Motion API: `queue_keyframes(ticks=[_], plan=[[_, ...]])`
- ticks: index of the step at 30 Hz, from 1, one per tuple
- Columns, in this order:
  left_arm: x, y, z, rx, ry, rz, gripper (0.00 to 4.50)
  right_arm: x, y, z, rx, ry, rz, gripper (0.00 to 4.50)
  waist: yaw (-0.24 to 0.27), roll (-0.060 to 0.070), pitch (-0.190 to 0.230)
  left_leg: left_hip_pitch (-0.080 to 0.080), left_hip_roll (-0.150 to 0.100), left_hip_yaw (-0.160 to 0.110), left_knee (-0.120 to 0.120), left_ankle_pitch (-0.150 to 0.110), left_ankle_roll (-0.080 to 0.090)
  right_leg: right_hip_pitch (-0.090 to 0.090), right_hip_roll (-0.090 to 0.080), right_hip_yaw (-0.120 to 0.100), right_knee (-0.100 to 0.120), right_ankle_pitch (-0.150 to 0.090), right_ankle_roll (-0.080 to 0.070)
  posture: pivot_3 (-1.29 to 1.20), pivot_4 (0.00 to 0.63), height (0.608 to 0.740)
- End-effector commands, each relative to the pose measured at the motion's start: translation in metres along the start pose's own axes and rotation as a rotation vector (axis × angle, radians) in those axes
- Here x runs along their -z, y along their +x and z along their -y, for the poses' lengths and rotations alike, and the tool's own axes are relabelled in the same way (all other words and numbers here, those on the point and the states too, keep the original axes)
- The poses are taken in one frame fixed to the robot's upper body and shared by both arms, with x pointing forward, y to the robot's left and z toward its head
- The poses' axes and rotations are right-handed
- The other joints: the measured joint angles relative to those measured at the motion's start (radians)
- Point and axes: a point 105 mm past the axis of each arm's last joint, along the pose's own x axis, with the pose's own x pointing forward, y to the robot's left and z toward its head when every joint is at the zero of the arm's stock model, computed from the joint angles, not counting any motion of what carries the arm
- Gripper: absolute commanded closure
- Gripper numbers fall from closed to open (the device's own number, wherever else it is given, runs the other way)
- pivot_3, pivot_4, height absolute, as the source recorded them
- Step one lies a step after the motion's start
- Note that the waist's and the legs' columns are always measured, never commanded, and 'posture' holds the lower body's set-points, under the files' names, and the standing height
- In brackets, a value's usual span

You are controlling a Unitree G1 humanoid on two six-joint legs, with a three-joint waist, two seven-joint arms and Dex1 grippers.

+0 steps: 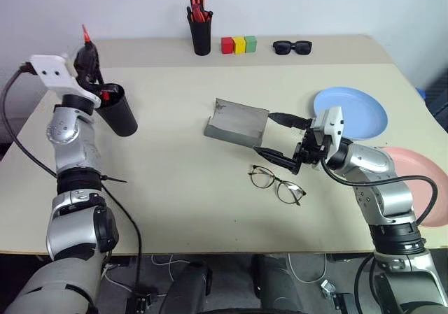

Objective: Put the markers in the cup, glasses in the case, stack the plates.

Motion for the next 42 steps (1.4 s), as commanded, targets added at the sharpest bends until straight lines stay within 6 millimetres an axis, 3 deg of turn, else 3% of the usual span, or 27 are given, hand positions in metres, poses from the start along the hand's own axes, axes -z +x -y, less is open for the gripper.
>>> queue_keyframes(ticks=[1, 2, 11, 14, 17, 22, 28, 30, 36, 42], plan=[[-0.01, -0.002, -0.008, -0.022, 0.011, 0.053, 4.48, -0.02, 0.003, -0.001, -0.011, -0.053, 0.053, 0.0, -0.007, 0.0, 0.0, 0.0, 0.0, 0.0, 0.0, 0.0, 0.0, 0.0, 0.0, 0.0, 0.0, 0.0, 0.0, 0.0, 0.15, 0.74], [-0.008, -0.004, -0.008, -0.02, 0.016, 0.051, 4.48, -0.021, 0.003, -0.001, -0.01, -0.055, 0.054, 0.0, -0.011, 0.0, 0.0, 0.0, 0.0, 0.0, 0.0, 0.0, 0.0, 0.0, 0.0, 0.0, 0.0, 0.0, 0.0, 0.0, 0.15, 0.74], [-0.007, -0.01, -0.009, -0.025, 0.023, 0.057, 0.03, -0.02, 0.002, 0.001, -0.003, -0.058, 0.048, 0.0, -0.016, 0.0, 0.0, 0.0, 0.0, 0.0, -0.001, 0.0, 0.001, -0.001, 0.0, 0.0, 0.0, 0.0, 0.0, 0.0, 0.15, 0.74], [-0.018, -0.006, 0.001, 0.02, 0.007, 0.09, 0.03, -0.02, 0.002, 0.0, -0.004, -0.057, 0.047, 0.0, -0.016, 0.0, 0.0, 0.0, 0.0, 0.0, -0.001, -0.001, 0.001, -0.001, 0.0, 0.0, 0.0, 0.0, 0.0, 0.0, 0.15, 0.74], [-0.03, 0.0, 0.024, 0.139, -0.009, 0.099, 0.03, -0.019, 0.001, 0.002, 0.001, -0.054, 0.043, 0.0, -0.014, 0.0, 0.0, 0.0, 0.0, 0.0, 0.0, -0.001, 0.001, -0.001, 0.0, 0.0, 0.0, 0.0, 0.0, 0.0, 0.15, 0.74], [-0.042, 0.009, 0.083, 0.437, -0.093, 0.034, 0.03, -0.011, -0.005, 0.008, 0.028, -0.051, 0.014, 0.0, -0.015, 0.0, 0.0, 0.0, 0.0, 0.0, 0.0, -0.001, 0.001, -0.001, 0.0, 0.0, 0.001, 0.0, 0.0, 0.0, 0.15, 0.74], [0.007, -0.014, 0.171, 0.963, -0.091, -0.285, 0.03, -0.008, -0.006, 0.011, 0.049, -0.049, 0.014, 0.0, -0.017, 0.0, 0.0, 0.001, 0.0, 0.0, 0.0, -0.002, 0.004, 0.0, 0.001, 0.0, 0.001, 0.0, 0.0, 0.0, 0.15, 0.74], [0.02, -0.019, 0.188, 1.065, -0.073, -0.342, 0.03, -0.008, -0.004, 0.01, 0.053, -0.052, 0.019, 0.0, -0.018, 0.0, 0.0, 0.001, 0.0, 0.0, 0.0, -0.002, 0.004, 0.0, 0.001, 0.0, 0.001, 0.0, 0.0, 0.0, 0.15, 0.74], [0.049, -0.033, 0.224, 1.287, -0.099, -0.52, 0.03, -0.009, -0.008, 0.008, 0.089, -0.066, 0.024, 0.0, -0.018, 0.0, 0.0, 0.0, 0.0, 0.001, 0.0, -0.002, 0.004, 0.0, 0.001, 0.0, 0.0, 0.0, 0.0, 0.0, 0.15, 0.74], [0.076, -0.048, 0.234, 1.382, 0.044, -0.676, 0.03, -0.011, -0.015, 0.008, 0.131, -0.079, 0.022, 0.0, -0.02, 0.0, 0.0, 0.0, 0.0, 0.001, 0.0, -0.002, 0.005, 0.0, 0.001, 0.0, 0.0, 0.0, 0.0, 0.0, 0.15, 0.74]])
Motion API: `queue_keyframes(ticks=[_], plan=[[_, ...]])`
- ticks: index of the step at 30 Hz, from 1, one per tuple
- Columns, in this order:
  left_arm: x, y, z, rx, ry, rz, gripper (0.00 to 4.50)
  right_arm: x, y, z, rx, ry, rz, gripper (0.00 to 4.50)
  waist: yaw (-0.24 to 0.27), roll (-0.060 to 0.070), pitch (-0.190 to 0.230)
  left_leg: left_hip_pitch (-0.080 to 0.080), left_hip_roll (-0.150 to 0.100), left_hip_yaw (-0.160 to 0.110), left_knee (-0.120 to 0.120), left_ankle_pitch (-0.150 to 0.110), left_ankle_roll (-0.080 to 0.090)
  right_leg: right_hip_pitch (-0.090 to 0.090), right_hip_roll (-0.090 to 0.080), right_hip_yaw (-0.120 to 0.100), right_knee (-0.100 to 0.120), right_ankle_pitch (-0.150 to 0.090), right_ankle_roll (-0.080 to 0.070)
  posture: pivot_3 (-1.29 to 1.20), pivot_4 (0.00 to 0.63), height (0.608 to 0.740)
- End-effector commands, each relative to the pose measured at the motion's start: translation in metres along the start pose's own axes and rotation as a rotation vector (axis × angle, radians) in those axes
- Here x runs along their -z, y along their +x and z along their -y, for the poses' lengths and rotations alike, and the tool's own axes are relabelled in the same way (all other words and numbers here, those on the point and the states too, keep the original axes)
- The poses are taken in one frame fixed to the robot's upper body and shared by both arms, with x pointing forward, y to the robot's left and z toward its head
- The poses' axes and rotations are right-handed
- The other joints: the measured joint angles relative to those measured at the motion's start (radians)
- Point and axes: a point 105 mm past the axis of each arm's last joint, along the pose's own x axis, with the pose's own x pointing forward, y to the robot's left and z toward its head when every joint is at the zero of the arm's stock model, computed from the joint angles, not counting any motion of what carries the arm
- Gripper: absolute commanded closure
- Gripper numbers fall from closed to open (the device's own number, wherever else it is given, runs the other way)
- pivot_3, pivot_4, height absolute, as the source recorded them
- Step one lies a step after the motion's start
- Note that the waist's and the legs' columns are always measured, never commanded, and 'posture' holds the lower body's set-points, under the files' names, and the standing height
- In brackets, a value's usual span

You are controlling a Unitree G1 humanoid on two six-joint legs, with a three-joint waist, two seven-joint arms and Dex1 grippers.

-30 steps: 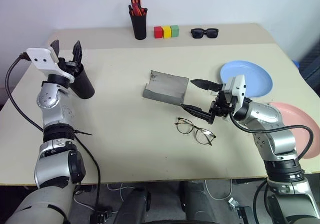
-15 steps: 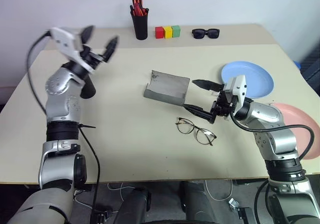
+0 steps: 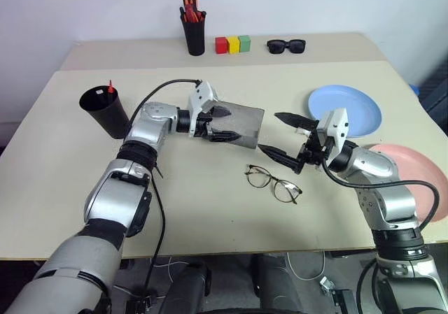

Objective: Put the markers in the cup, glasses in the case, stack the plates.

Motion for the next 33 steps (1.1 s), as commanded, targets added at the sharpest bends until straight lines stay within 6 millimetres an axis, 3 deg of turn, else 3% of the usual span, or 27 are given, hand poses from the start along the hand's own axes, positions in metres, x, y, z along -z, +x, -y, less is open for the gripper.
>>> queue_keyframes(ticks=[1, 4, 7, 14, 20, 26, 33], plan=[[0.003, 0.008, -0.001, 0.005, 0.06, -0.079, 0.03, -0.017, -0.004, 0.001, 0.025, -0.065, 0.045, 0.0, 0.0, 0.0, 0.0, 0.0, 0.0, 0.0, 0.0, 0.0, 0.0, 0.0, 0.0, 0.0, 0.0, 0.0, 0.0, 0.0, 0.15, 0.74], [0.014, 0.014, 0.0, -0.007, 0.088, -0.154, 0.03, -0.017, -0.004, 0.0, 0.034, -0.067, 0.047, 0.0, 0.002, 0.0, 0.0, 0.0, 0.0, 0.0, 0.001, 0.0, 0.0, 0.0, 0.0, 0.0, 0.0, 0.0, 0.0, 0.0, 0.15, 0.74], [0.016, 0.016, 0.001, -0.002, 0.108, -0.172, 0.85, -0.017, -0.005, 0.0, 0.039, -0.067, 0.047, 0.0, 0.0, 0.0, 0.0, 0.0, 0.0, 0.0, 0.001, 0.0, 0.0, 0.0, 0.0, 0.0, 0.0, 0.0, 0.0, 0.0, 0.15, 0.74], [0.011, 0.005, -0.001, 0.027, 0.106, -0.176, 4.48, -0.016, -0.001, 0.0, 0.035, -0.068, 0.048, 0.0, 0.002, 0.0, 0.0, 0.0, 0.0, 0.0, 0.001, 0.0, 0.001, 0.0, 0.0, 0.0, 0.001, 0.0, 0.0, 0.0, 0.15, 0.74], [0.011, -0.021, 0.008, 0.139, 0.094, -0.184, 4.48, -0.016, 0.001, 0.002, 0.026, -0.068, 0.051, 0.0, -0.005, 0.0, 0.0, 0.0, 0.0, 0.0, 0.001, 0.0, 0.001, 0.0, 0.0, 0.0, 0.002, 0.0, 0.0, 0.0, 0.15, 0.74], [0.028, -0.061, 0.039, 0.293, 0.163, -0.246, 4.48, -0.014, 0.003, 0.003, 0.014, -0.069, 0.047, 0.0, -0.008, 0.0, 0.0, 0.0, 0.001, 0.0, 0.0, 0.0, 0.001, -0.002, 0.0, 0.0, 0.002, 0.0, 0.0, 0.0, 0.15, 0.74], [0.041, -0.071, 0.057, 0.352, 0.186, -0.268, 4.48, -0.014, 0.007, 0.003, 0.001, -0.068, 0.053, 0.0, 0.008, 0.0, 0.0, -0.001, 0.001, -0.001, 0.001, 0.0, 0.001, -0.001, 0.0, 0.0, 0.002, 0.0, 0.0, 0.0, 0.15, 0.74]])
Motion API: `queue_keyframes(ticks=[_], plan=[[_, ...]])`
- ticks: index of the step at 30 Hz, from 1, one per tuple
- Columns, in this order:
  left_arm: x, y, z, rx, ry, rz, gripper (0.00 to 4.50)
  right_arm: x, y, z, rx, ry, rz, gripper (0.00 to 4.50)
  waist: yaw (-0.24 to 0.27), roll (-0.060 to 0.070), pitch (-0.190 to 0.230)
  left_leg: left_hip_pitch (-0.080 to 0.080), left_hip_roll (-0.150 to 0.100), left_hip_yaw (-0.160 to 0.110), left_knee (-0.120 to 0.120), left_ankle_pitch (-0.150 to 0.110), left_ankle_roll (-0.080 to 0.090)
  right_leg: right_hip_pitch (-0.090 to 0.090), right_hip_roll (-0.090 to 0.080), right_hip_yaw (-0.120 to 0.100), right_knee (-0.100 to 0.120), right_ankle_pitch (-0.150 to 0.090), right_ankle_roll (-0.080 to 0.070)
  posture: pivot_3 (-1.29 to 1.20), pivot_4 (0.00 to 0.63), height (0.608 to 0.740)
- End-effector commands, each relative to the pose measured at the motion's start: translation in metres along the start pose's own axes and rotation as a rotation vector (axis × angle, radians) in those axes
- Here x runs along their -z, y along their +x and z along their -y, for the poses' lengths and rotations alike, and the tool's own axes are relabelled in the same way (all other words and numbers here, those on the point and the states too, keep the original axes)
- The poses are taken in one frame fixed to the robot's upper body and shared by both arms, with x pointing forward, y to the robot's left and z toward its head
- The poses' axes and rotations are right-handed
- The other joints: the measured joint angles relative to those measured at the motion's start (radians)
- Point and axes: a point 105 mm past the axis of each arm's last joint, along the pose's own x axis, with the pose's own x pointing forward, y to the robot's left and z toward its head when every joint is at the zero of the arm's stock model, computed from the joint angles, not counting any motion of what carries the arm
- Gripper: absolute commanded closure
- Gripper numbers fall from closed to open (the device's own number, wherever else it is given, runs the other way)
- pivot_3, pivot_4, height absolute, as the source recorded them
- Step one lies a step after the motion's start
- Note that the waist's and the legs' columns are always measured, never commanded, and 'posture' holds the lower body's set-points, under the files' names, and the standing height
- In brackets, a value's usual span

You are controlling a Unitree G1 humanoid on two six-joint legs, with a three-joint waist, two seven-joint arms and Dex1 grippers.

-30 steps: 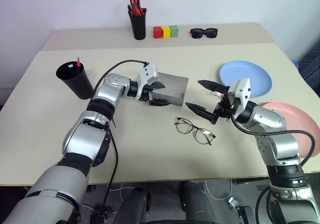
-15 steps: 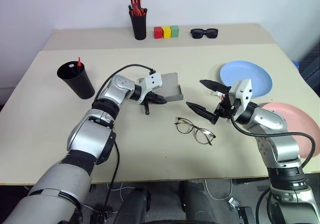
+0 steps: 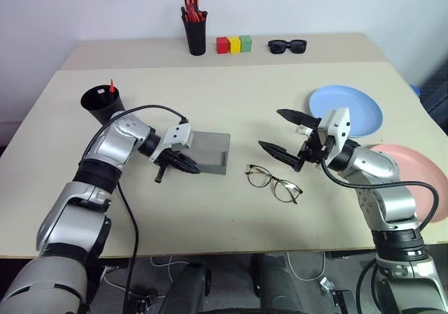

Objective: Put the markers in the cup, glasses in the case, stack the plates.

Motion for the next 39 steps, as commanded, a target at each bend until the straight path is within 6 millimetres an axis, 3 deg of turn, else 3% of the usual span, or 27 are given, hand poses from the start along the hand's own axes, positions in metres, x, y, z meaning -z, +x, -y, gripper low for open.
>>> queue_keyframes(ticks=[1, 4, 11, 16, 20, 24, 27, 35, 37, 39], plan=[[-0.011, 0.001, 0.001, 0.007, 0.049, 0.041, 4.48, -0.011, 0.002, 0.001, -0.006, -0.038, 0.037, 0.0, -0.001, 0.0, 0.0, 0.0, 0.0, 0.0, 0.0, 0.0, 0.0, 0.0, 0.0, 0.0, 0.0, 0.0, 0.0, 0.0, 0.15, 0.74], [-0.019, 0.005, -0.001, 0.008, 0.078, 0.091, 3.59, -0.011, 0.001, 0.001, -0.006, -0.04, 0.035, 0.0, -0.006, 0.0, 0.0, 0.0, 0.0, 0.0, 0.0, 0.0, 0.0, 0.0, 0.0, 0.0, 0.0, 0.0, 0.0, 0.0, 0.15, 0.74], [-0.031, 0.004, 0.001, -0.036, 0.143, 0.086, 0.03, -0.012, -0.01, -0.006, -0.05, -0.053, -0.027, 0.0, -0.008, 0.0, 0.0, 0.0, 0.0, 0.001, 0.0, 0.0, 0.0, -0.001, 0.0, 0.0, 0.0, 0.0, 0.0, 0.0, 0.15, 0.74], [-0.057, -0.017, 0.003, -0.115, 0.103, 0.227, 0.03, -0.002, -0.025, -0.029, -0.155, 0.035, -0.229, 0.0, -0.006, 0.0, 0.0, 0.0, 0.0, 0.001, 0.0, -0.001, 0.001, 0.0, 0.0, 0.0, 0.0, 0.0, 0.0, 0.0, 0.15, 0.74], [-0.07, -0.037, 0.011, -0.193, 0.043, 0.411, 0.03, 0.006, -0.027, -0.039, -0.124, 0.027, -0.399, 0.0, -0.012, 0.001, 0.0, 0.001, 0.003, 0.002, 0.0, -0.001, 0.002, 0.0, 0.0, 0.001, 0.0, 0.0, 0.0, 0.0, 0.15, 0.74], [-0.06, -0.042, 0.029, -0.289, 0.041, 0.491, 0.03, 0.016, -0.029, -0.048, -0.092, 0.021, -0.532, 0.0, -0.009, 0.001, -0.001, 0.002, 0.007, 0.004, -0.001, -0.001, 0.002, -0.001, 0.001, 0.001, 0.0, 0.0, 0.0, 0.0, 0.15, 0.74], [-0.048, -0.049, 0.05, -0.347, 0.014, 0.525, 0.03, 0.032, -0.029, -0.043, -0.029, 0.027, -0.651, 0.0, -0.005, 0.001, -0.001, 0.001, 0.007, 0.005, 0.0, -0.001, 0.002, -0.001, 0.001, 0.002, -0.002, 0.0, -0.001, 0.0, 0.15, 0.74], [-0.021, -0.065, 0.077, -0.461, -0.006, 0.47, 0.03, 0.042, -0.026, -0.032, 0.036, 0.063, -0.759, 0.0, 0.006, 0.001, -0.001, 0.001, 0.008, 0.006, 0.0, -0.001, 0.002, 0.0, 0.001, 0.002, -0.003, 0.001, -0.002, 0.0, 0.15, 0.74], [-0.017, -0.068, 0.083, -0.472, -0.022, 0.469, 0.0, 0.043, -0.027, -0.033, 0.032, 0.094, -0.772, 0.54, 0.006, 0.001, -0.001, 0.0, 0.008, 0.006, 0.0, -0.001, 0.002, -0.001, 0.001, 0.002, -0.003, 0.001, -0.002, 0.0, 0.15, 0.74], [-0.015, -0.071, 0.088, -0.476, -0.044, 0.472, 0.0, 0.044, -0.028, -0.037, 0.01, 0.099, -0.789, 1.37, 0.006, 0.001, -0.001, 0.0, 0.008, 0.006, 0.0, -0.002, 0.002, -0.001, 0.001, 0.002, -0.003, 0.001, -0.002, 0.0, 0.15, 0.74]])
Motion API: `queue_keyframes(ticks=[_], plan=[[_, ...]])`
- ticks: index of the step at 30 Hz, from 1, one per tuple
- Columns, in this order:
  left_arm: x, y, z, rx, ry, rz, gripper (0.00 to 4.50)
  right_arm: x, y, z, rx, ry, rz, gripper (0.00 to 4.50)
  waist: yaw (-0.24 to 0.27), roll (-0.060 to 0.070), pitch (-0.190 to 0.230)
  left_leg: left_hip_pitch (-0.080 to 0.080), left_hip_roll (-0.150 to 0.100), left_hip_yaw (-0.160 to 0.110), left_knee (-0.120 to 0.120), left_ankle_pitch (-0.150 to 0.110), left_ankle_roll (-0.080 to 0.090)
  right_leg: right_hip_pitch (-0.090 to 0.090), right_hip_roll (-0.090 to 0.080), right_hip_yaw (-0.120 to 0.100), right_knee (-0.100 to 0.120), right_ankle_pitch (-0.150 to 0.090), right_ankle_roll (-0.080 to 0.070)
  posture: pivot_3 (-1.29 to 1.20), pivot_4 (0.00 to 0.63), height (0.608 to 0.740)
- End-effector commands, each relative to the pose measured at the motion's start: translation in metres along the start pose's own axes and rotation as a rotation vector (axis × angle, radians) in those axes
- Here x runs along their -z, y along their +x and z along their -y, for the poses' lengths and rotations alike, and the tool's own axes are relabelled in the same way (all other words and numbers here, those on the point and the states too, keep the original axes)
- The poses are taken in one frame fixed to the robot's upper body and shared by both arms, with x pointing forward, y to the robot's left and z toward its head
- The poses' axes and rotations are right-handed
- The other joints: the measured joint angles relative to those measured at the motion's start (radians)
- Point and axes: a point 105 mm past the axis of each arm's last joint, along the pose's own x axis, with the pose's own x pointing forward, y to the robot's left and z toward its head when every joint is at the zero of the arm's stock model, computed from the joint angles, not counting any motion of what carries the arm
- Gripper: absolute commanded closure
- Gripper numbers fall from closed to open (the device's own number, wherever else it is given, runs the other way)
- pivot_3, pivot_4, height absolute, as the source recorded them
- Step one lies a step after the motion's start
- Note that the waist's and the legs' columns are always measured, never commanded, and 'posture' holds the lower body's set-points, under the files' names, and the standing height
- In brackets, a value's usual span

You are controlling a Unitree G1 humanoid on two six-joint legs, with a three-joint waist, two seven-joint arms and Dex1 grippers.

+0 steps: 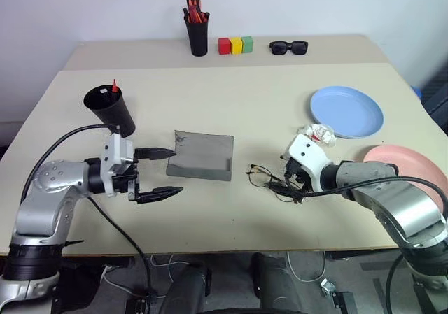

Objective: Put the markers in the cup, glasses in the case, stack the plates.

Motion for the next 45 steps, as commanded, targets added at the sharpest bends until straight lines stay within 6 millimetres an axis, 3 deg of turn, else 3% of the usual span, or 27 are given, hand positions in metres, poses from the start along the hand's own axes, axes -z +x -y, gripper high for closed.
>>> queue_keyframes(ticks=[1, 3, 13, 18, 26, 29, 34, 42, 45], plan=[[-0.012, -0.011, 0.003, -0.019, 0.035, 0.02, 0.0, -0.005, -0.004, -0.001, -0.01, -0.029, -0.008, 1.86, 0.0, 0.0, 0.0, 0.0, 0.0, 0.0, 0.0, 0.0, 0.0, 0.0, 0.0, 0.0, 0.0, 0.0, 0.0, 0.0, 0.15, 0.74], [-0.01, -0.013, 0.005, -0.021, 0.029, 0.01, 0.0, -0.004, -0.004, -0.004, -0.02, -0.044, -0.02, 2.89, 0.0, 0.0, 0.0, 0.0, 0.0, 0.0, 0.0, 0.0, 0.0, 0.0, 0.0, 0.0, 0.0, 0.0, 0.0, 0.0, 0.15, 0.74], [-0.011, -0.01, 0.011, -0.013, 0.014, 0.015, 0.0, 0.001, -0.003, -0.003, -0.029, -0.041, -0.051, 2.89, -0.003, 0.0, 0.0, 0.0, 0.001, 0.001, 0.0, 0.0, 0.0, 0.0, 0.001, 0.0, 0.0, 0.0, 0.0, 0.0, 0.15, 0.74], [-0.011, -0.01, 0.011, -0.014, 0.016, 0.011, 0.0, 0.004, 0.0, -0.001, -0.028, -0.03, -0.061, 4.45, -0.007, 0.0, 0.0, 0.0, 0.001, 0.001, 0.0, 0.0, 0.0, 0.0, 0.001, 0.0, 0.0, 0.0, 0.0, 0.0, 0.15, 0.74], [-0.01, -0.009, 0.012, -0.009, -0.008, 0.011, 0.0, -0.003, -0.002, -0.002, -0.044, -0.046, -0.035, 4.45, -0.008, 0.0, 0.0, 0.0, 0.001, 0.001, -0.001, 0.0, 0.0, 0.0, 0.001, 0.0, 0.0, 0.0, 0.0, 0.0, 0.15, 0.74], [-0.013, -0.012, 0.008, -0.034, -0.023, 0.026, 0.0, -0.02, -0.008, 0.011, -0.012, -0.071, 0.014, 4.45, -0.009, 0.0, 0.0, 0.0, 0.001, 0.001, -0.001, 0.0, 0.0, 0.0, 0.001, 0.0, 0.0, 0.0, 0.0, 0.0, 0.15, 0.74], [-0.017, -0.027, 0.0, -0.122, -0.055, 0.04, 0.0, -0.074, -0.016, 0.026, 0.022, -0.108, 0.197, 4.45, -0.014, 0.0, 0.0, 0.001, 0.002, 0.001, -0.002, 0.0, 0.0, -0.001, 0.002, 0.0, 0.0, 0.0, 0.0, 0.0, 0.15, 0.74], [-0.015, -0.042, -0.001, -0.22, -0.064, 0.026, 0.0, -0.161, 0.014, -0.003, -0.051, -0.098, 0.527, 4.45, -0.015, 0.0, 0.0, 0.0, 0.003, 0.001, -0.004, 0.0, 0.0, -0.003, 0.003, 0.0, 0.0, 0.0, -0.001, 0.0, 0.15, 0.74], [-0.016, -0.045, 0.001, -0.231, -0.072, 0.024, 0.0, -0.176, 0.017, -0.008, -0.076, -0.114, 0.572, 4.45, -0.01, 0.001, 0.0, -0.001, 0.003, 0.001, -0.004, 0.0, -0.001, -0.005, 0.003, 0.0, 0.0, 0.001, -0.002, 0.0, 0.15, 0.74]])
